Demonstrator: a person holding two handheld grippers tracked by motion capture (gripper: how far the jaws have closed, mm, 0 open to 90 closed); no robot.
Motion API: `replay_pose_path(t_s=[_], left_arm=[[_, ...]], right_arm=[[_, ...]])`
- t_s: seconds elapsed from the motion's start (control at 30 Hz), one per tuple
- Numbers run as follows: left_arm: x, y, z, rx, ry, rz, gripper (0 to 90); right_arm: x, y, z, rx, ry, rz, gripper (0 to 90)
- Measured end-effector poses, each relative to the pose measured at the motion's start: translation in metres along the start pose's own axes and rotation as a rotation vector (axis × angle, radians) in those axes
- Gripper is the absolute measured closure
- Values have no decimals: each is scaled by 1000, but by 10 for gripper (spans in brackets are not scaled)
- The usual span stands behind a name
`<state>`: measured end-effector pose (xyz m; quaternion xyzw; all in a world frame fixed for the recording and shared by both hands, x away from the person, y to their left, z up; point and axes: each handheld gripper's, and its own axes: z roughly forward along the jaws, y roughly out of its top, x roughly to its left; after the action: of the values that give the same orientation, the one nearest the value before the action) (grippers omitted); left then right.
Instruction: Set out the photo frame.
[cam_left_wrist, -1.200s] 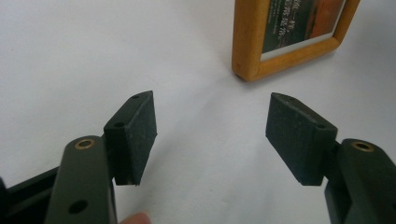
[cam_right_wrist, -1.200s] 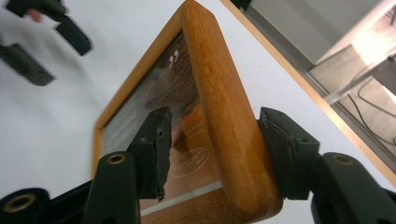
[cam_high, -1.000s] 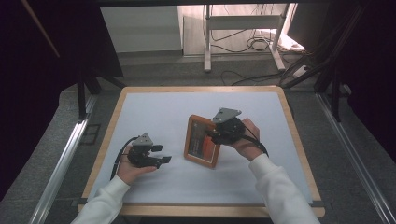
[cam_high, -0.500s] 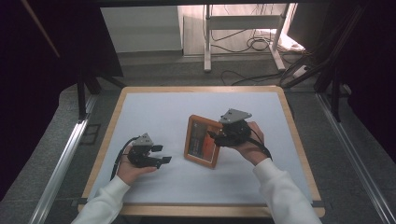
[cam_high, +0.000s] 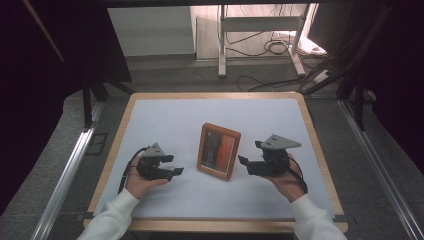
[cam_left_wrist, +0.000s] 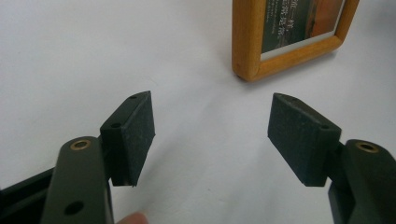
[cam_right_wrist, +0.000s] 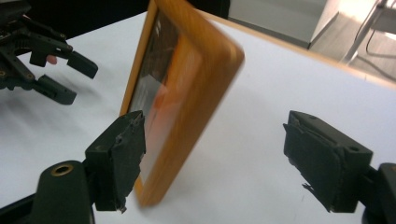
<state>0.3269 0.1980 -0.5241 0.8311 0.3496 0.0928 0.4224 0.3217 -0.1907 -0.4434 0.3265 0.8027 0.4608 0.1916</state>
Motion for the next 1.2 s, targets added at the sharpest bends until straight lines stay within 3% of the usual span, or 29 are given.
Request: replay_pose_path(t_s=[0.07,0.2,0.23,0.27,0.3,0.33,0.37,0.4,0.53,0.73,1.2], left_arm=[[-2,0,0,2,8,6,314],[-5,1,2,9,17,11,310],[-5,1,2,9,17,11,309],[-5,1,2,9,17,14,309],[-5,1,2,9,17,14,309],[-5,1,2,8,19,15,309],[-5,1,2,8,19,15,309],[-5,1,1,7,19,15,309],[-6,1,0,10,19,19,309],[-7,1,0,10,18,23,309],[-6,1,1,15,18,24,309]], right_arm=[[0,-6,-1,1,-2,10,216],[4,-29,-4,25,-1,39,416],[4,-29,-4,25,-1,39,416],[8,-37,-3,47,13,40,544],[8,-37,-3,47,13,40,544],[14,-42,-3,64,11,18,667],[14,-42,-3,64,11,18,667],[22,-46,-2,88,28,-5,768],[36,-50,3,133,64,-48,873],[49,-52,18,172,104,-98,900],[64,-52,49,219,136,-139,900]])
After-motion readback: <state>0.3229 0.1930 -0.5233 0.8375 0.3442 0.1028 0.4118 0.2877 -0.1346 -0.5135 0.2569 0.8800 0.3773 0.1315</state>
